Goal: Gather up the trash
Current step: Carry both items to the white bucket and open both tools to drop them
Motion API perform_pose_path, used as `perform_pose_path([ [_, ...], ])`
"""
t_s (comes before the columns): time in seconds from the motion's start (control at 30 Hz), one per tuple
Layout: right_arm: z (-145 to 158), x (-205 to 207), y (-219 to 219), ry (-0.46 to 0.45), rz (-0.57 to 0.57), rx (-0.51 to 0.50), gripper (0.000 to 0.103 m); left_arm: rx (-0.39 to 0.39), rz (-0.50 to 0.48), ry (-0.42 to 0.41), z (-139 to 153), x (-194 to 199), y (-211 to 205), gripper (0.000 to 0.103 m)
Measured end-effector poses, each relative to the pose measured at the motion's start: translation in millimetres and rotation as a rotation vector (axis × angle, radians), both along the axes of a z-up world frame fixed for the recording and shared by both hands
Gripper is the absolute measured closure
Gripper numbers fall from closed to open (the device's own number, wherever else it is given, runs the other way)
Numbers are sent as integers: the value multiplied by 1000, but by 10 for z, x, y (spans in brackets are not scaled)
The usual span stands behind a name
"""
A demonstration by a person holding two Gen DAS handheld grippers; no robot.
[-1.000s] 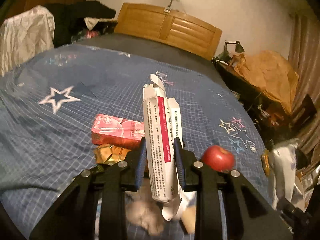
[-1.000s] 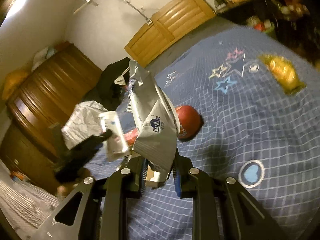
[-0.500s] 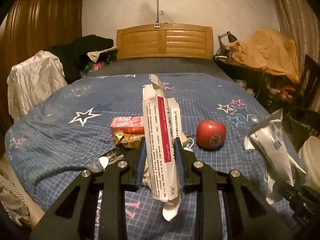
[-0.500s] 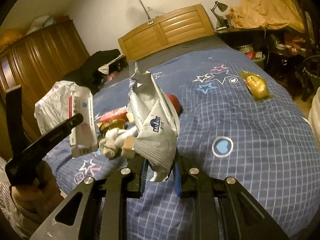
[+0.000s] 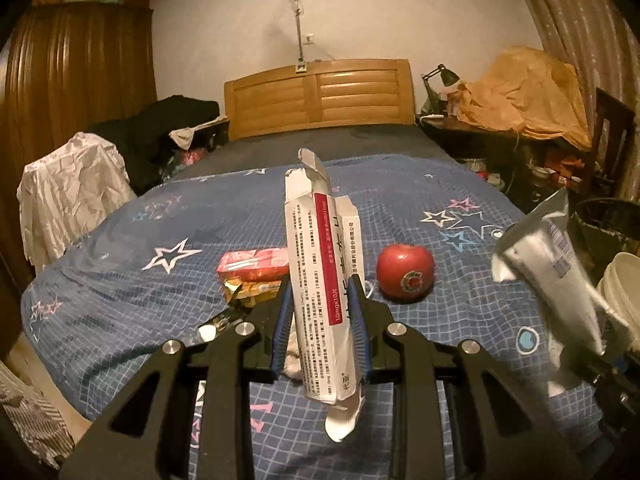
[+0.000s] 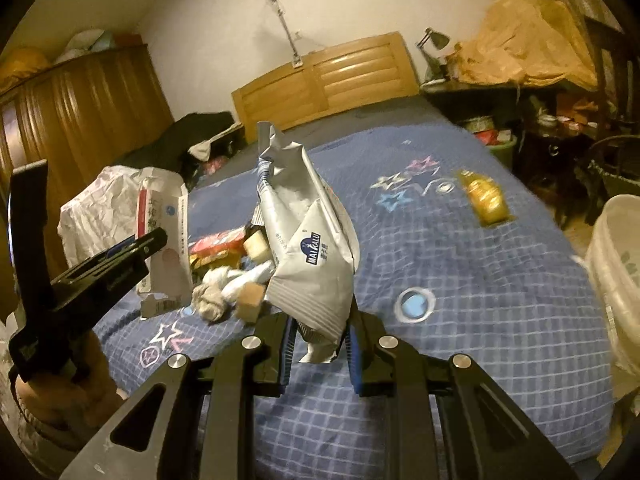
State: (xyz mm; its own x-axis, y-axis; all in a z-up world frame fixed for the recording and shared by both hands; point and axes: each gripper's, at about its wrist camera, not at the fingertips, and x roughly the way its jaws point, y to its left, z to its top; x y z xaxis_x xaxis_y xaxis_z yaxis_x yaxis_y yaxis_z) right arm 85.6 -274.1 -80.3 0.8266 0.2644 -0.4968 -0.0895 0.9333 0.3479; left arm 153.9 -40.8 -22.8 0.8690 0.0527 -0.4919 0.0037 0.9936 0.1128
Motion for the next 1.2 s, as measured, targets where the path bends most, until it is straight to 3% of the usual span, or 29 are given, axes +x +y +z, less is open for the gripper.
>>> perform_pose_path([
  [0.27, 239, -255, -527, -61, -140, -13, 80, 6, -85, -27, 146, 16, -455, 77],
  [0.63, 427, -834, -1763, -109, -423, -27, 80, 22, -326, -29, 238, 47, -1687, 77],
  [0.97, 329, -1336, -2876, -89, -653, -55, 79, 38, -563, -6, 105, 29, -2877, 77],
  [1.2, 147, -1443, -3461, -48, -748, -54, 79, 50, -725, 45, -92, -4, -3574, 77],
])
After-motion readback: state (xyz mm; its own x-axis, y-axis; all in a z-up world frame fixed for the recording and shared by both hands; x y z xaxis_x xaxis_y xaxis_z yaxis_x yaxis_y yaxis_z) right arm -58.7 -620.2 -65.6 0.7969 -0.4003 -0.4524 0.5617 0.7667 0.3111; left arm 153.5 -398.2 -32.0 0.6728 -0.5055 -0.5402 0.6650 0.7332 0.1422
